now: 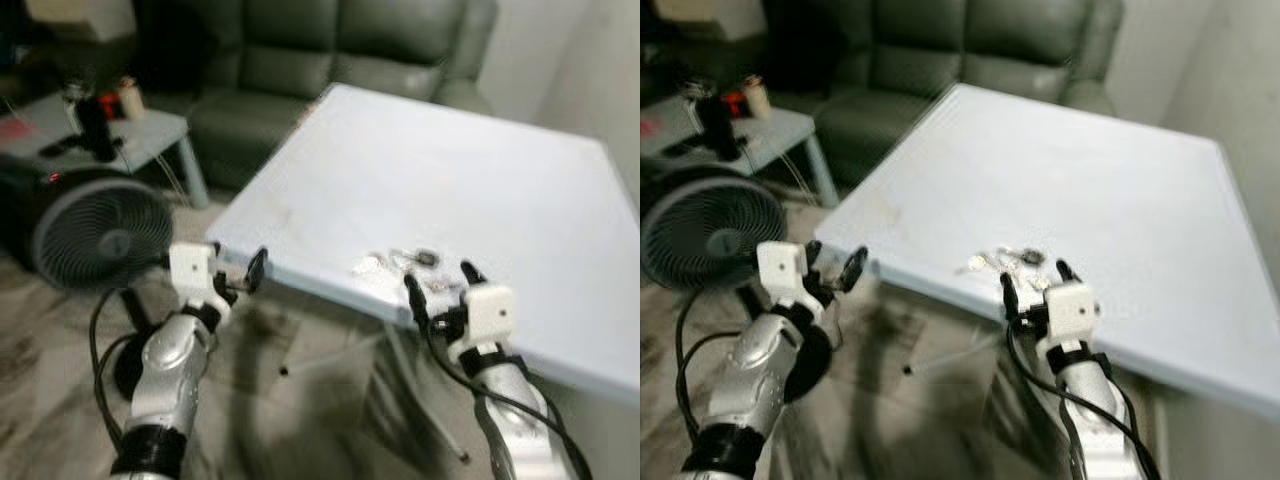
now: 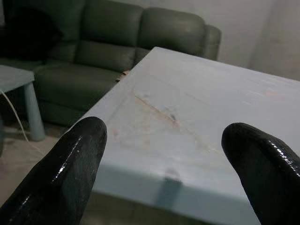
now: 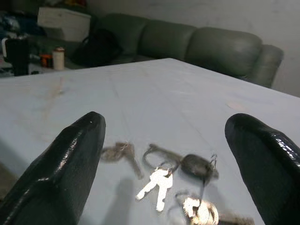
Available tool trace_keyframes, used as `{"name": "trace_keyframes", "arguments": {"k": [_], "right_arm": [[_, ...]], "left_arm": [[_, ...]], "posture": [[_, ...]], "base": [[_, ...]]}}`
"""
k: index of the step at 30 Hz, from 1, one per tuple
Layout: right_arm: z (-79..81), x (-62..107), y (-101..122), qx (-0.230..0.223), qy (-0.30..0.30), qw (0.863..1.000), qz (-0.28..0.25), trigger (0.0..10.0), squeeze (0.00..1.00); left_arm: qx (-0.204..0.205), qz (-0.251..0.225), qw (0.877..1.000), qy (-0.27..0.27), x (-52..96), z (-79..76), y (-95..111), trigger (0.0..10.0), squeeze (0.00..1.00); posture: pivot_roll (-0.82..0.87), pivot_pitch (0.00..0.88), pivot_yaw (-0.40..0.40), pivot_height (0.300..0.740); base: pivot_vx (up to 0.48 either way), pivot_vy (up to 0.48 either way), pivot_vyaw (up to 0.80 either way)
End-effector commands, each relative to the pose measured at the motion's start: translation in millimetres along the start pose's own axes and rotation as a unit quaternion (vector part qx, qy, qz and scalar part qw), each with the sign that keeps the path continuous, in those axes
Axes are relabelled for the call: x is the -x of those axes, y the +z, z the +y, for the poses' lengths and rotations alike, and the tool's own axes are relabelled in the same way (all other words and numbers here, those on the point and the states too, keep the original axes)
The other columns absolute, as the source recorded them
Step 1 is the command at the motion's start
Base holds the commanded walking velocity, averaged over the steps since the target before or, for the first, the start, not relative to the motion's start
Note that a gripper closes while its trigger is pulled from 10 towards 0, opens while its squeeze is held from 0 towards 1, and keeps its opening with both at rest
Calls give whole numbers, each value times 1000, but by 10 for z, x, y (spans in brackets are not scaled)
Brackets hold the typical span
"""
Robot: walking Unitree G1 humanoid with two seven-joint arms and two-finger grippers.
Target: Hang keys on a hook
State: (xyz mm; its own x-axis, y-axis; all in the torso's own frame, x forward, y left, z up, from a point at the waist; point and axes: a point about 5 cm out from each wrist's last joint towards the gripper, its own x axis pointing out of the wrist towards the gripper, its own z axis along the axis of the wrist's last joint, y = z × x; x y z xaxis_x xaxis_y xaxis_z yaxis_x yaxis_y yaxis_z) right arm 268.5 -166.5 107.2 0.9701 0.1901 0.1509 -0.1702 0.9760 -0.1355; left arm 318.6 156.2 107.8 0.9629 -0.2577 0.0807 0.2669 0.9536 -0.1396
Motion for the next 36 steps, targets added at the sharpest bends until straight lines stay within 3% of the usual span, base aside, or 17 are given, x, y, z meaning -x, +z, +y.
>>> {"name": "trace_keyframes", "arguments": {"k": [1,7,17,25,36], "right_arm": [[-88,46,-10,1,-13,1000,5,10000,0],[-82,54,-28,2,-8,1000,12,10000,0],[-75,24,-51,17,10,999,26,10000,0],[10,-128,26,27,23,998,49,10000,0],[195,-321,99,16,31,997,68,10000,0]], "left_arm": [[-5,1,1000,-13,-49,-131,-13,10000,0],[-26,0,1000,5,-52,-146,-26,10000,0],[-50,-3,999,-14,-45,-215,-33,10000,0],[-76,-3,994,-73,28,-441,-70,10000,0],[-73,2,990,-118,128,-676,-144,10000,0]], "posture": [[42,0,-28,692],[45,0,-32,692],[51,0,-38,692],[62,0,-51,692],[72,48,-75,692]], "base": [[0,0,0],[0,0,0],[0,0,0],[0,0,0],[0,0,0]]}}
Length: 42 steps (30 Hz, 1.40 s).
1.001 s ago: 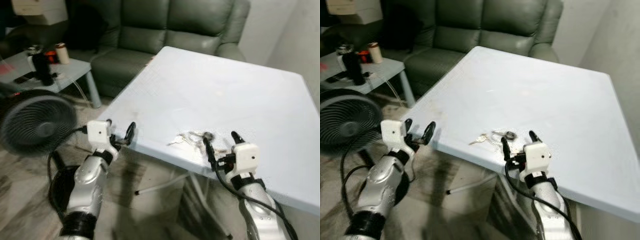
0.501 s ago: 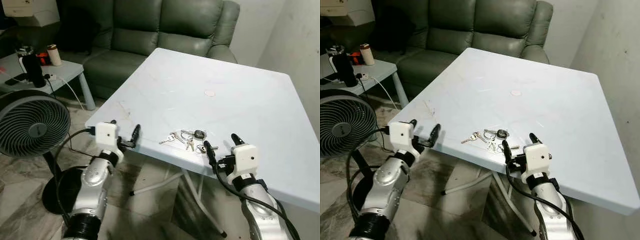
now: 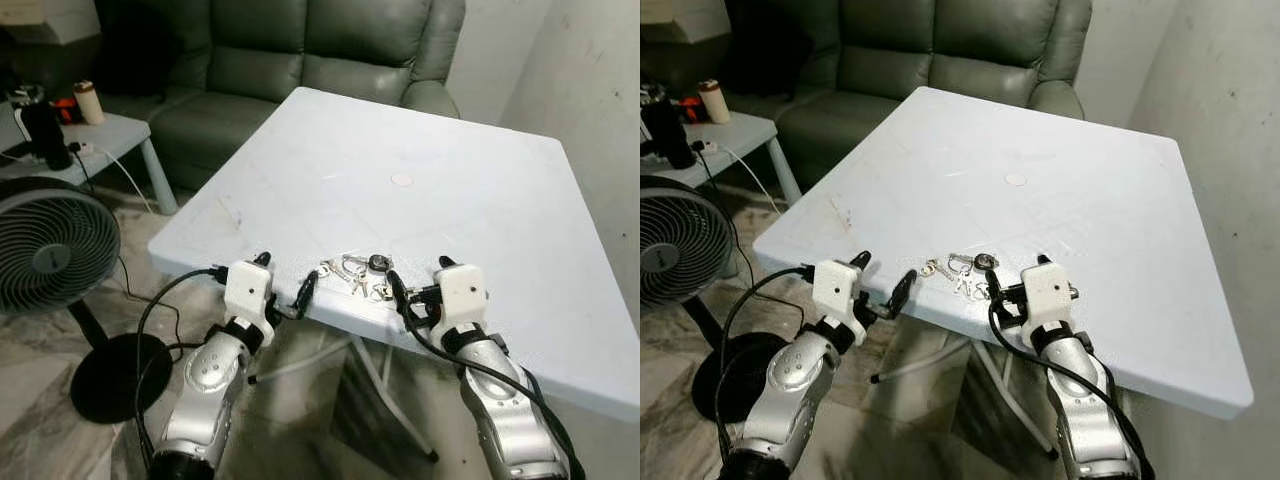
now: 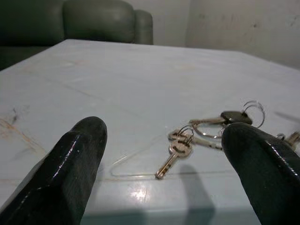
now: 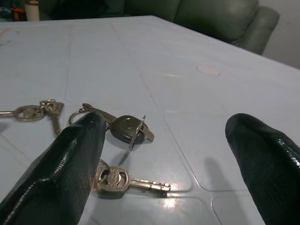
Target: Hang keys on a hook
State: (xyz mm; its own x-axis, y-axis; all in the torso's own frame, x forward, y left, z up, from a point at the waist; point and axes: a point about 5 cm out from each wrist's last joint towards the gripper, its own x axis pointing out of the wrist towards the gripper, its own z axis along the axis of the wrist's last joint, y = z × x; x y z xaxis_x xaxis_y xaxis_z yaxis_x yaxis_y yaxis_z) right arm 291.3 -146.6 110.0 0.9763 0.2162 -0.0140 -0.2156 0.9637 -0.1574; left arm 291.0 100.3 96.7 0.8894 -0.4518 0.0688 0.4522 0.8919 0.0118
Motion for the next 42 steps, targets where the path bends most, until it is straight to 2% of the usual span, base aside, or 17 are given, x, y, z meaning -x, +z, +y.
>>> {"name": "trace_keyframes", "arguments": {"k": [1,8,10,18,19,20,21,22,23,28,34,35,36,37,38,40,42], "right_arm": [[59,-62,100,8,7,1000,-8,10000,0],[162,-164,118,24,-1,1000,11,10000,0],[245,-230,137,15,10,1000,14,10000,0],[353,-351,157,3,6,999,36,9882,0],[361,-360,161,4,6,999,36,7020,0],[361,-360,161,4,6,999,36,7020,0],[398,-370,176,4,10,999,35,4824,0],[418,-373,189,7,12,999,32,7647,0],[429,-372,195,7,16,999,29,10000,0],[457,-336,219,7,30,999,12,10000,0],[379,-285,222,-14,40,999,-16,10000,0],[330,-234,270,-46,61,996,-51,10000,0],[330,-234,270,-46,61,996,-51,10000,0],[267,-182,318,-77,68,991,-82,10000,0],[215,-166,322,-92,57,990,-86,10000,0],[182,-158,319,-101,48,990,-86,10000,0],[51,-83,299,-106,19,989,-99,10000,0]], "left_arm": [[-7,-11,1000,-15,-14,-92,49,10000,0],[-1,-10,1000,-18,13,-162,54,10000,0],[-1,-9,1000,-15,35,-186,53,10000,0],[0,-3,1000,-7,93,-196,45,10000,0],[0,-3,1000,-6,96,-195,45,10000,0],[0,-3,1000,-6,96,-195,45,10000,0],[0,-2,1000,-4,104,-194,43,10000,0],[0,-2,1000,-3,107,-197,43,10000,0],[-1,-1,1000,-3,109,-199,42,10000,0],[-2,-2,1000,0,125,-206,39,10000,0],[19,-8,1000,17,107,-126,67,10000,0],[24,-8,1000,19,100,-95,71,10000,0],[24,-8,1000,19,100,-95,71,10000,0],[29,-8,999,21,94,-69,75,10000,0],[31,-9,999,24,89,-51,81,10000,0],[33,-10,999,25,87,-41,85,10000,0],[39,-10,998,39,64,30,95,10000,0]], "posture": [[74,55,-79,692],[85,85,-96,692],[88,97,-101,692],[98,118,-111,692],[98,118,-111,692],[98,118,-111,692],[100,120,-112,692],[100,120,-112,692],[102,120,-114,692],[99,119,-113,692],[96,112,-112,692],[96,112,-112,692],[96,112,-112,692],[93,102,-109,692],[93,102,-109,692],[93,102,-109,692],[86,93,-101,692]], "base": [[0,0,0],[0,0,0],[0,0,0],[0,0,0],[0,0,0],[0,0,0],[0,0,0],[0,0,0],[0,0,0],[0,0,0],[0,0,0],[0,0,0],[0,0,0],[0,0,0],[0,0,0],[0,0,0],[0,0,0]]}}
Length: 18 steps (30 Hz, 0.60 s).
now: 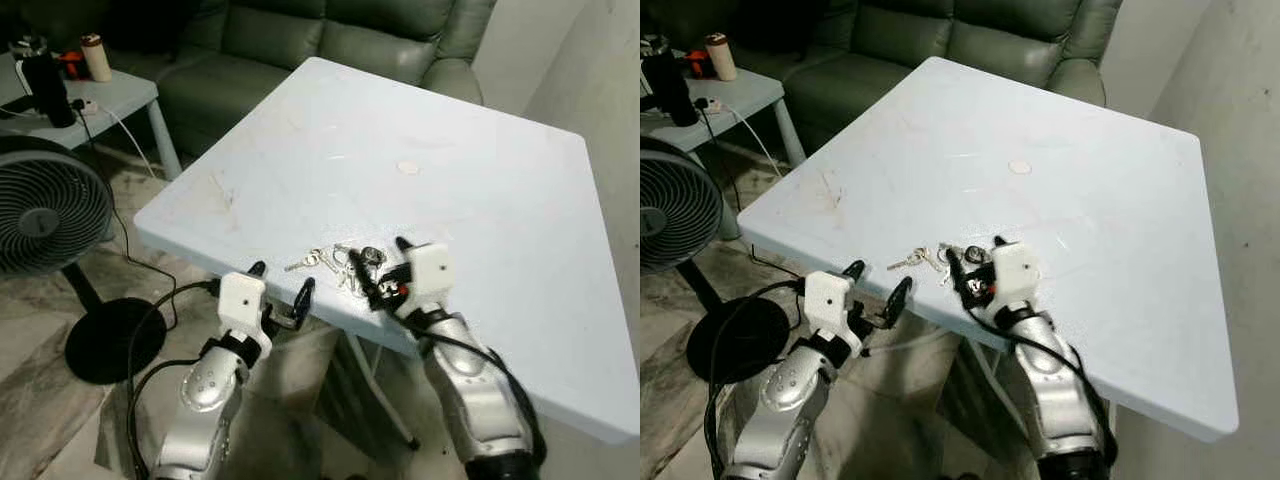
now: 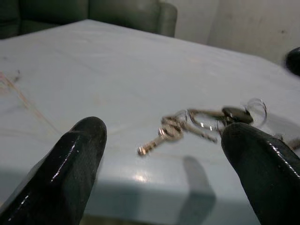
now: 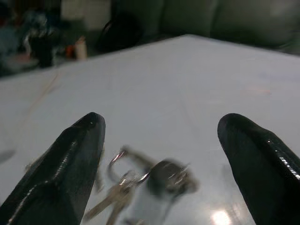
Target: Hang keys on a hook
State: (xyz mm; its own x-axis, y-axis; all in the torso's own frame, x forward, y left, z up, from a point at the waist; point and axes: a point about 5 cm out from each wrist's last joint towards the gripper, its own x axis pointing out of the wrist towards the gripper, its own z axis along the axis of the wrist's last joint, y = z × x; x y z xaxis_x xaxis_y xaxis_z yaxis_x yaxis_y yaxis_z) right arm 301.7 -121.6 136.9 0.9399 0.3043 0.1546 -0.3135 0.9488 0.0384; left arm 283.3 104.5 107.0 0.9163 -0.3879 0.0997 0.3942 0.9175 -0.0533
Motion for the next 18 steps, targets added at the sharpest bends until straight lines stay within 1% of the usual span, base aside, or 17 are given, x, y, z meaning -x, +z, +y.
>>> {"name": "trace_keyframes", "arguments": {"k": [1,5,7,8,13,18], "right_arm": [[-146,100,38,0,-30,999,-18,10000,0],[-210,179,38,-12,-40,999,-33,10000,0],[-263,261,5,-11,-57,998,-29,10000,0],[-263,261,5,-11,-57,998,-29,10000,0],[-271,336,-16,-6,-62,998,-25,10000,0],[-286,368,-19,-4,-66,998,-25,10000,0]], "left_arm": [[10,7,1000,7,-25,40,-10,10000,0],[12,7,1000,14,-48,89,1,10000,0],[18,4,1000,19,-83,136,29,10000,0],[18,4,1000,19,-83,136,29,10000,0],[16,4,1000,18,-123,177,43,10000,0],[20,4,1000,16,-132,173,40,10000,0]], "posture": [[86,93,-101,692],[77,88,-91,692],[68,85,-82,692],[68,85,-82,692],[53,85,-74,692],[53,85,-74,692]], "base": [[0,0,0],[0,0,0],[0,319,0],[0,326,0],[0,468,0],[0,476,0]]}}
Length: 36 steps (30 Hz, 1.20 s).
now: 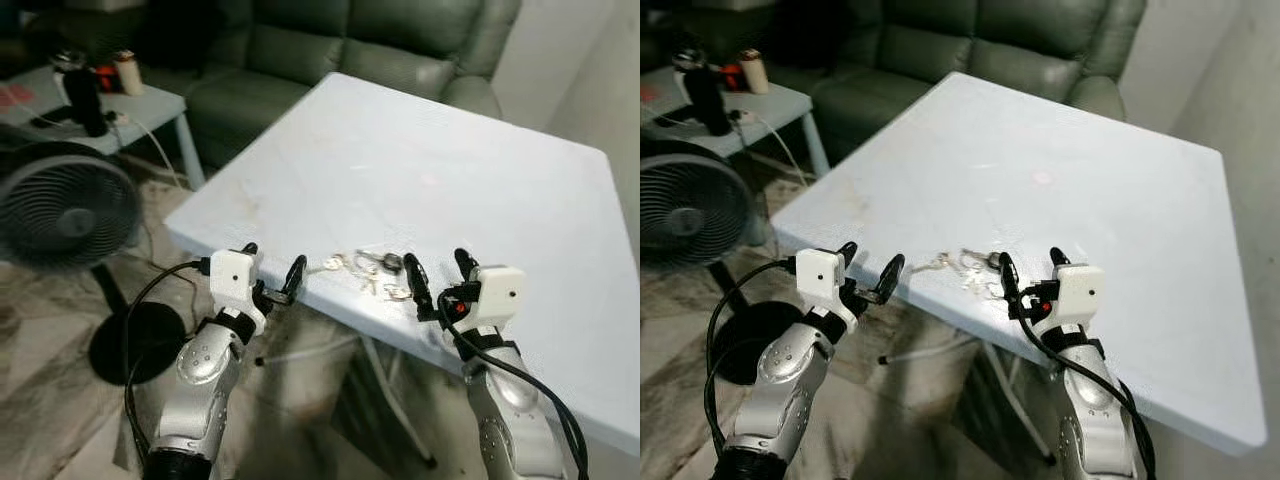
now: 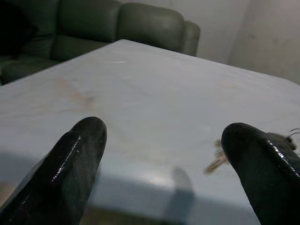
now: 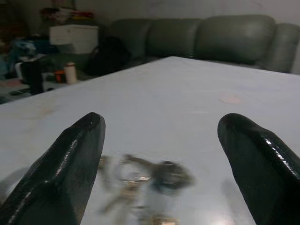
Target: Hang keys on a hook
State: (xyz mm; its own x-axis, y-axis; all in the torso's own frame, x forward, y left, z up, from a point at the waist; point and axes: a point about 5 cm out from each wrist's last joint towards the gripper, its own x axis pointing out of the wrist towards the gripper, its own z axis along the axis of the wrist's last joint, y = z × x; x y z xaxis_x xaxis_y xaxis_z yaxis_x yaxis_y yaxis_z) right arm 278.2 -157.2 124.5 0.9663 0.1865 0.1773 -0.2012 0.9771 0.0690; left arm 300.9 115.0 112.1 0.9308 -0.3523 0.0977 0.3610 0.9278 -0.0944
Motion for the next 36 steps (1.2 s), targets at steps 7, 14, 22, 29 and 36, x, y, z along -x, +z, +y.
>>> {"name": "trace_keyframes", "arguments": {"k": [7,14,22,29,36], "right_arm": [[-51,43,44,5,-9,1000,-8,10000,0],[-63,71,40,9,-9,1000,-5,10000,0],[-85,86,38,16,-10,1000,-1,10000,0],[-77,79,38,26,-5,1000,4,10000,0],[-32,43,25,42,7,999,15,10000,0]], "left_arm": [[-3,2,1000,-1,-25,-1,-10,10000,0],[3,-2,1000,6,-49,7,-1,10000,0],[2,-3,1000,8,-46,24,-8,10000,0],[-5,-2,1000,-6,-31,-2,-15,10000,0],[-13,0,1000,-28,-9,-76,-35,10000,0]], "posture": [[44,84,-71,692],[42,77,-75,692],[38,58,-81,692],[38,52,-80,692],[38,52,-80,692]], "base": [[0,327,0],[0,0,0],[0,0,0],[0,0,0],[0,0,0]]}}
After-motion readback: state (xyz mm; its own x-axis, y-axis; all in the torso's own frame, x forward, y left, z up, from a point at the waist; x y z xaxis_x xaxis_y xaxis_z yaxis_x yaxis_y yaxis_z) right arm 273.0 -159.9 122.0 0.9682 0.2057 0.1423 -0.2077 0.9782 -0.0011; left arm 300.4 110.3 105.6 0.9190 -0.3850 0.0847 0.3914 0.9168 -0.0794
